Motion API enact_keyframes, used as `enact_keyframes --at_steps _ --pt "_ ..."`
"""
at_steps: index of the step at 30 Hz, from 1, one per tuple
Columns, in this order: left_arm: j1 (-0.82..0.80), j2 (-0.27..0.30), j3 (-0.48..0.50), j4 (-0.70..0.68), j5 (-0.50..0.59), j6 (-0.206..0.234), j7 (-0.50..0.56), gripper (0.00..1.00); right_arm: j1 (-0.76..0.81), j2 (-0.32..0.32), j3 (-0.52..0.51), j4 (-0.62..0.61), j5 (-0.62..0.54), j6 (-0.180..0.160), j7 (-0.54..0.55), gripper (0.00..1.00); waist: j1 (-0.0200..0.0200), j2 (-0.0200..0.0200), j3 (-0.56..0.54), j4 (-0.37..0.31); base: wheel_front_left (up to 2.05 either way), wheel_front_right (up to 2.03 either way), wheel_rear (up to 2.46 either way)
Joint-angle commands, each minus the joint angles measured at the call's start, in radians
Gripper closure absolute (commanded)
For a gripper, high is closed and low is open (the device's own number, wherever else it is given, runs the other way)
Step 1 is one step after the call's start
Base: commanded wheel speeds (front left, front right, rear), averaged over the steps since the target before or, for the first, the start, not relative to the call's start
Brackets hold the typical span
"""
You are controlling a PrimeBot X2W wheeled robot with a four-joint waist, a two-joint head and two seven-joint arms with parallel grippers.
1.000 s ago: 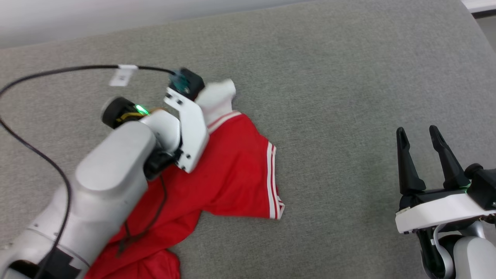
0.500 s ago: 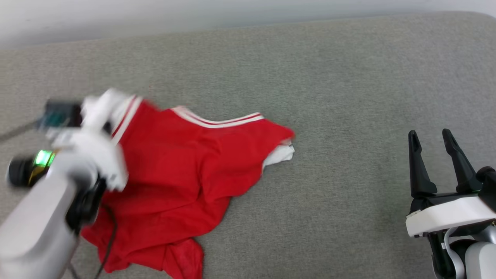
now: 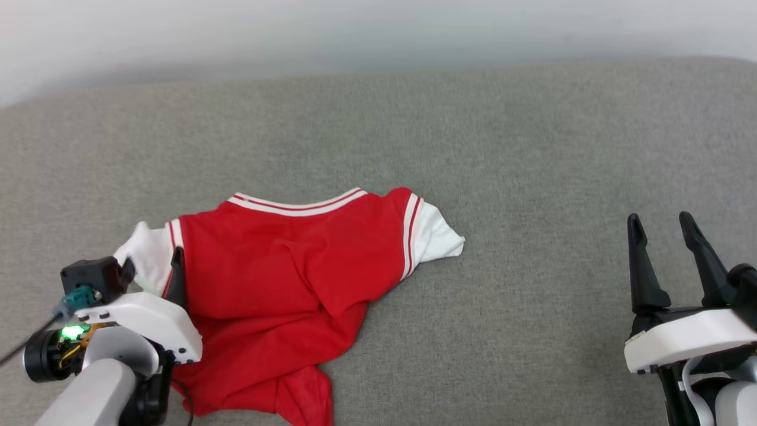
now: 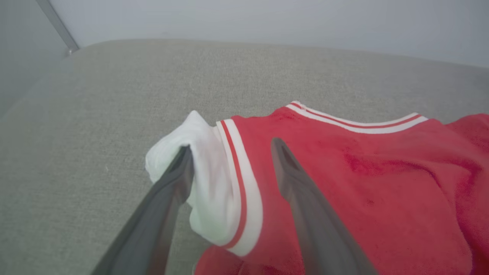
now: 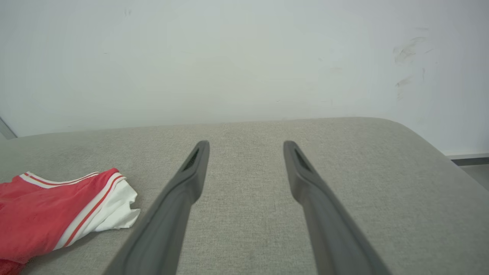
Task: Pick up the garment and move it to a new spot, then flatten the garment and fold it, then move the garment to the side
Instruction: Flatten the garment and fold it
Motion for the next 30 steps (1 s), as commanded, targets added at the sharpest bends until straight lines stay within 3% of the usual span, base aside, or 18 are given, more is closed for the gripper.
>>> enact_keyframes --at_steps 1,6,19,24,30 --pt "0.003 -0.002 0.001 -0.005 0.019 0.001 -0.030 0.00 0.008 0.001 0.001 -0.007 -0.006 0.000 0.005 0.00 -0.0001 -0.0001 -0.024 0.008 0.00 0.00 0.00" --pt "0.006 -0.029 -0.035 -0.056 0.089 -0.016 -0.142 0.00 0.037 0.001 0.003 -0.018 -0.011 0.000 0.026 0.00 -0.0001 -0.0001 -0.083 0.017 0.00 0.00 0.00" --pt "0.121 -0.100 -0.031 -0.197 0.179 0.010 -0.205 0.00 0.107 0.001 0.013 0.000 0.031 0.000 0.085 0.00 -0.0001 -0.0001 -0.169 0.041 0.00 0.00 0.00" --pt "0.136 -0.123 -0.009 -0.222 0.208 0.016 -0.208 0.00 0.088 0.001 -0.008 0.077 0.067 0.000 0.246 0.00 -0.0001 -0.0001 -0.156 0.084 0.00 0.00 0.00" --pt "0.113 -0.163 0.022 -0.237 0.253 -0.005 -0.207 0.00 -0.047 -0.005 0.005 0.202 0.088 0.000 0.500 0.00 -0.0001 -0.0001 -0.106 0.161 0.00 0.00 0.00"
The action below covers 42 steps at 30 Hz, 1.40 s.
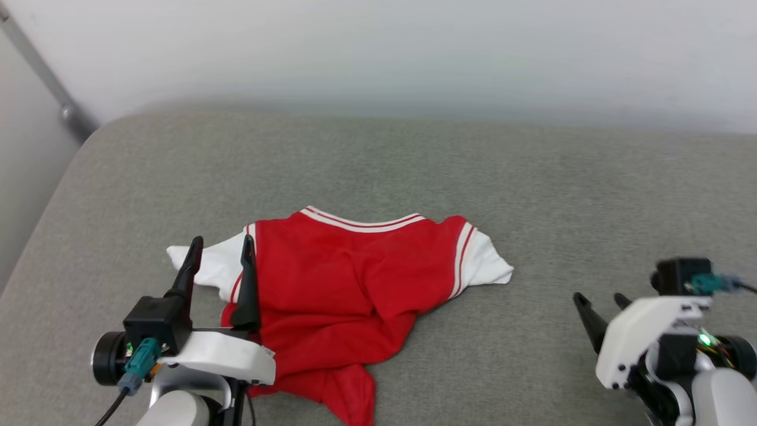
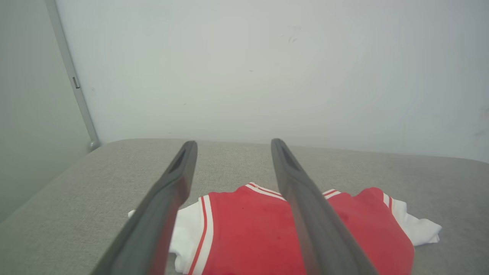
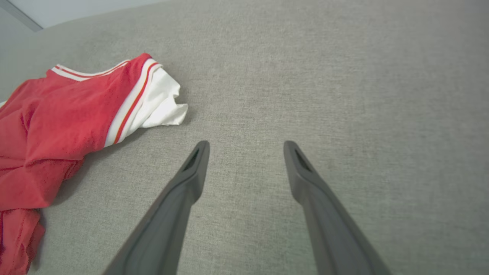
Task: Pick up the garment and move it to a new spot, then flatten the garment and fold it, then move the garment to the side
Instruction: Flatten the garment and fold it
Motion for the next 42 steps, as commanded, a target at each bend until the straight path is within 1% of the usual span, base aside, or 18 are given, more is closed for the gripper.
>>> enact_keyframes --at_steps 1,4,8,10,14,17,20,21,22,23,26,30,33,35,39,42 --pt "-0.010 -0.014 0.008 -0.005 0.013 -0.009 -0.004 0.00 -0.039 -0.006 0.016 0.024 0.010 0.000 0.044 0.00 0.0001 0.0000 0.037 0.043 0.00 0.00 0.00" --pt "-0.024 -0.046 0.024 -0.005 0.036 -0.030 -0.004 0.00 -0.136 -0.030 0.055 0.085 0.030 0.000 0.163 0.00 0.0001 0.0000 0.070 0.083 0.00 0.00 0.00" --pt "-0.040 -0.095 0.044 0.008 0.063 -0.064 -0.004 0.00 -0.245 -0.054 0.099 0.159 0.039 0.000 0.276 0.00 0.0001 0.0000 0.113 0.134 0.00 0.00 0.00" --pt "-0.049 -0.120 0.054 0.012 0.080 -0.080 -0.004 0.00 -0.296 -0.066 0.117 0.192 0.036 0.000 0.303 0.00 0.0001 0.0000 0.131 0.154 0.00 0.00 0.00" --pt "-0.061 -0.162 0.078 0.027 0.107 -0.113 -0.004 0.00 -0.364 -0.085 0.119 0.275 0.017 0.000 0.346 0.00 0.0001 0.0000 0.167 0.185 0.00 0.00 0.00" --pt "-0.062 -0.187 0.098 0.039 0.126 -0.134 -0.004 0.00 -0.384 -0.084 0.123 0.340 0.008 0.000 0.387 0.00 0.0001 0.0000 0.182 0.195 0.00 0.00 0.00" --pt "-0.059 -0.204 0.121 0.049 0.142 -0.154 -0.004 0.00 -0.370 -0.076 0.125 0.394 0.010 0.000 0.416 0.01 0.0001 0.0000 0.192 0.196 0.00 0.00 0.00" --pt "-0.056 -0.210 0.129 0.053 0.148 -0.158 -0.004 0.00 -0.370 -0.071 0.127 0.403 0.015 0.000 0.420 0.56 0.0001 0.0000 0.194 0.194 0.00 0.00 0.00" --pt "-0.054 -0.215 0.139 0.056 0.152 -0.164 -0.004 0.00 -0.368 -0.069 0.134 0.406 0.018 0.000 0.418 0.93 0.0001 0.0000 0.195 0.191 0.00 0.00 0.00" --pt "-0.052 -0.217 0.146 0.058 0.157 -0.168 -0.004 0.00 -0.368 -0.065 0.139 0.407 0.028 0.000 0.422 1.00 0.0001 0.0000 0.196 0.187 0.00 0.00 0.00" --pt "-0.047 -0.221 0.166 0.069 0.173 -0.183 -0.004 0.00 -0.389 -0.075 0.160 0.378 0.043 0.000 0.410 1.00 0.0001 0.0000 0.189 0.169 0.00 0.00 0.00" --pt "-0.036 -0.221 0.186 0.081 0.188 -0.193 -0.004 0.00 -0.429 -0.105 0.199 0.289 0.070 0.000 0.389 1.00 0.0001 0.0000 0.163 0.137 0.00 0.00 0.00" --pt "-0.023 -0.219 0.198 0.083 0.197 -0.198 -0.004 0.00 -0.442 -0.145 0.232 0.198 0.082 0.000 0.398 1.00 0.0001 0.0000 0.137 0.107 0.00 0.00 0.00" --pt "-0.014 -0.215 0.206 0.083 0.199 -0.195 -0.004 0.00 -0.438 -0.183 0.247 0.123 0.078 0.000 0.416 1.00 0.0001 0.0000 0.121 0.084 0.00 0.00 0.00" --pt "0.007 -0.209 0.213 0.074 0.200 -0.191 -0.004 0.00 -0.408 -0.244 0.225 -0.050 0.069 0.000 0.482 1.00 0.0001 0.0000 0.100 0.037 0.00 0.00 0.00" --pt "0.016 -0.203 0.218 0.065 0.200 -0.184 -0.002 0.00 -0.380 -0.282 0.160 -0.158 0.059 0.000 0.549 1.00 0.0001 0.0000 0.099 0.006 0.00 0.00 0.00"
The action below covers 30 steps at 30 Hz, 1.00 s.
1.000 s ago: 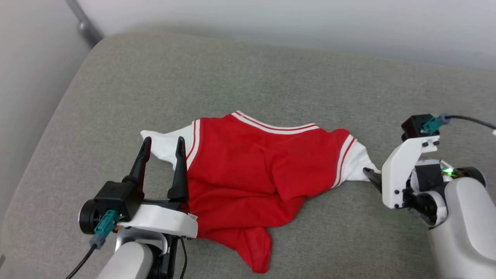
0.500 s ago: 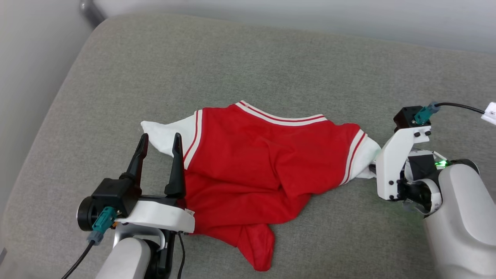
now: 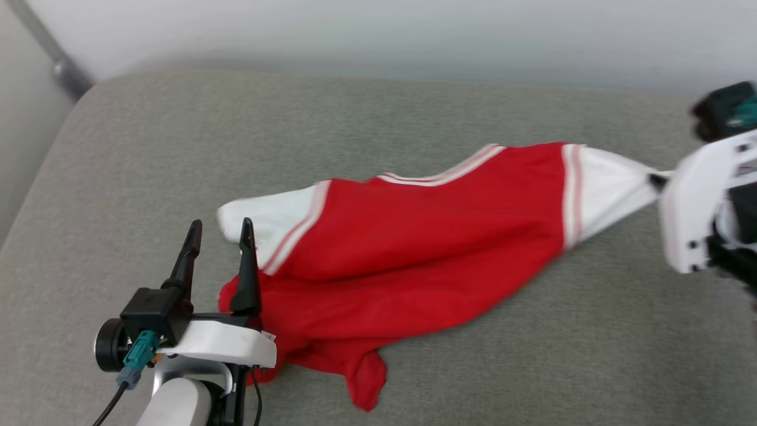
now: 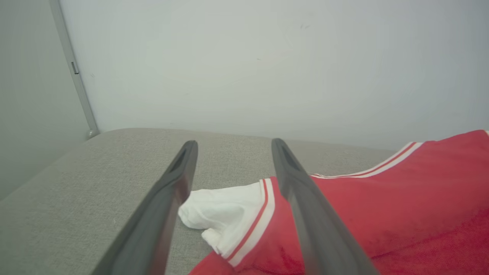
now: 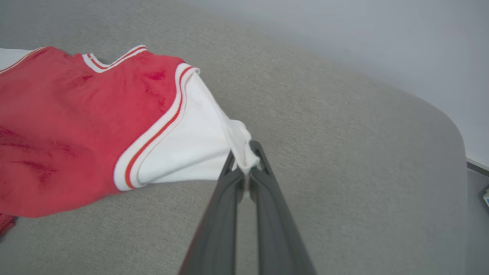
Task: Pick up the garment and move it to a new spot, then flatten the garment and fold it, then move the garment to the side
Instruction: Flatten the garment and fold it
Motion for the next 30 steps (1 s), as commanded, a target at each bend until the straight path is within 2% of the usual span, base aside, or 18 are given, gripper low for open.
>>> enact_keyframes --at_steps 1,4,7,13,14,15,16,21,22,30 --pt "0.013 0.004 0.004 -0.007 0.001 0.007 0.000 0.00 0.035 -0.011 -0.046 -0.034 -0.003 0.000 0.035 1.00 0.0000 0.0000 -0.008 -0.036 0.00 0.00 0.00" --pt "0.010 0.009 0.003 -0.016 -0.002 0.006 0.006 0.00 0.088 -0.010 -0.154 -0.053 -0.014 0.000 0.089 1.00 0.0000 0.0000 -0.001 -0.057 0.00 0.00 0.00" --pt "0.001 0.012 0.000 -0.019 -0.004 0.006 0.012 0.00 0.149 0.027 -0.271 -0.009 -0.022 0.000 0.100 1.00 0.0000 0.0000 0.015 -0.069 0.00 0.00 0.00" --pt "-0.011 0.024 -0.003 -0.023 -0.004 0.009 0.032 0.00 0.212 0.104 -0.420 0.138 -0.044 0.000 -0.037 1.00 0.0000 0.0000 0.058 -0.083 0.00 0.00 0.00" --pt "-0.015 0.029 0.001 -0.025 -0.005 0.010 0.034 0.00 0.210 0.127 -0.441 0.180 -0.039 0.000 -0.103 0.86 0.0000 0.0000 0.067 -0.089 0.00 0.00 0.00" --pt "-0.016 0.030 0.002 -0.023 -0.006 0.011 0.037 0.00 0.216 0.131 -0.440 0.200 -0.037 0.000 -0.130 0.66 0.0000 0.0000 0.069 -0.091 0.00 0.00 0.00" --pt "-0.017 0.032 0.003 -0.022 -0.007 0.011 0.038 0.00 0.216 0.133 -0.437 0.212 -0.033 0.000 -0.163 0.00 0.0000 0.0000 0.070 -0.094 0.00 0.00 0.00" --pt "-0.001 0.046 0.015 -0.013 -0.015 0.017 0.044 0.00 0.241 0.145 -0.408 0.209 -0.017 0.000 -0.298 0.00 0.0000 0.0000 0.047 -0.114 0.00 0.00 0.00" --pt "-0.001 0.046 0.015 -0.013 -0.015 0.017 0.044 0.00 0.241 0.145 -0.408 0.209 -0.017 0.000 -0.298 0.00 0.0000 0.0000 0.047 -0.114 0.00 0.00 0.00" --pt "0.040 0.066 0.029 -0.007 -0.030 0.029 0.066 0.00 0.316 0.162 -0.362 0.060 -0.094 0.000 -0.601 0.00 0.0000 0.0000 -0.024 -0.141 0.00 0.00 0.00"
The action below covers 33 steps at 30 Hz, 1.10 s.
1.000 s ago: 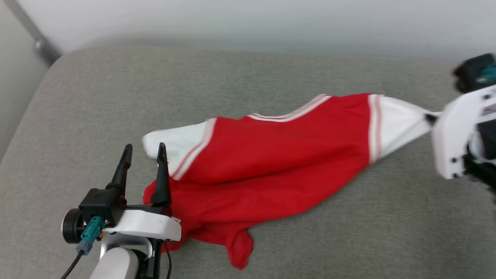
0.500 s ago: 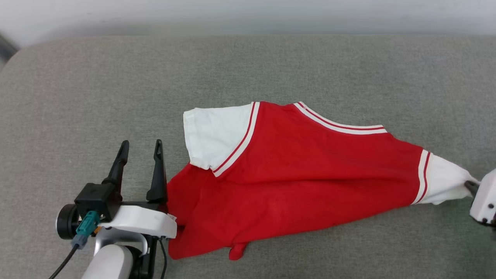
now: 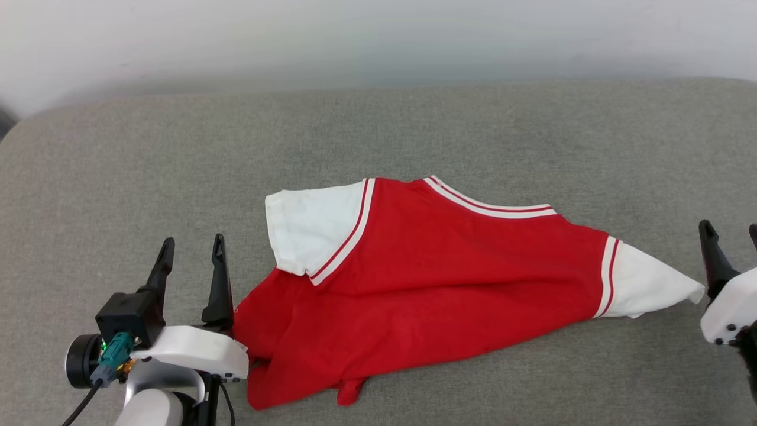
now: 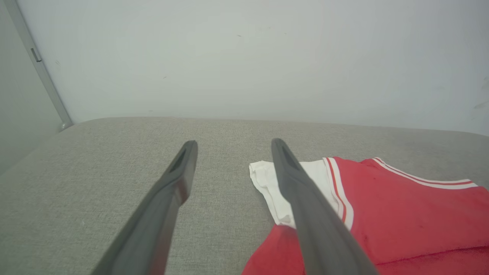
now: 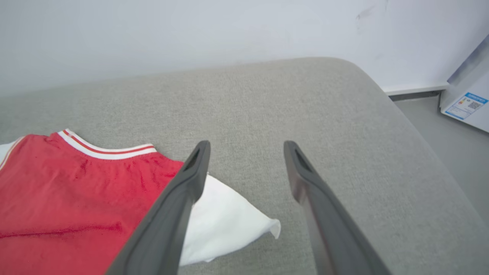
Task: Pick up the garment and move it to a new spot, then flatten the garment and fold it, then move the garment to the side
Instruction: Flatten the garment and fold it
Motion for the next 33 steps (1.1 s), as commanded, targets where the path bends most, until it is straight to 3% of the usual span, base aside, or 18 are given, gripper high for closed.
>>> enact_keyframes --at_steps 1,9,16,22,27,28,29,33 --pt "0.012 0.002 0.001 -0.001 -0.005 0.005 0.004 0.00 0.018 0.012 0.011 -0.015 -0.011 0.000 -0.031 0.00 0.0000 0.0000 -0.019 -0.009 0.00 0.00 0.00" --pt "0.054 0.027 0.015 -0.005 -0.018 0.023 0.043 0.00 0.123 0.046 0.158 -0.108 -0.050 0.000 -0.271 0.00 0.0000 0.0000 -0.076 -0.024 0.00 0.00 0.00" --pt "0.035 0.051 0.009 0.012 -0.046 0.002 0.109 0.00 0.193 0.072 0.238 -0.146 -0.053 0.000 -0.370 0.00 0.0000 0.0000 -0.095 -0.032 0.00 0.00 0.00" --pt "-0.107 0.093 -0.019 0.065 -0.094 -0.092 0.241 0.00 0.198 0.094 0.250 -0.182 -0.042 0.000 -0.393 0.00 0.0000 0.0000 -0.043 -0.059 0.00 0.00 0.00" --pt "-0.289 0.142 -0.046 0.153 -0.153 -0.193 0.423 0.00 0.155 0.104 0.267 -0.191 -0.032 0.000 -0.404 0.00 0.0000 0.0000 0.037 -0.106 0.00 0.00 0.00" --pt "-0.360 0.165 -0.060 0.196 -0.178 -0.237 0.513 0.00 0.138 0.105 0.277 -0.189 -0.029 0.000 -0.407 0.00 0.0000 0.0000 0.070 -0.128 0.00 0.00 0.00" --pt "-0.394 0.173 -0.068 0.216 -0.192 -0.254 0.555 0.00 0.128 0.106 0.281 -0.187 -0.028 0.000 -0.411 0.00 0.0000 0.0000 0.084 -0.138 0.00 0.00 0.00" --pt "-0.502 0.217 -0.106 0.296 -0.236 -0.292 0.746 0.00 0.103 0.111 0.293 -0.179 -0.018 0.000 -0.423 0.00 0.0000 0.0000 0.133 -0.179 0.00 0.00 0.00"
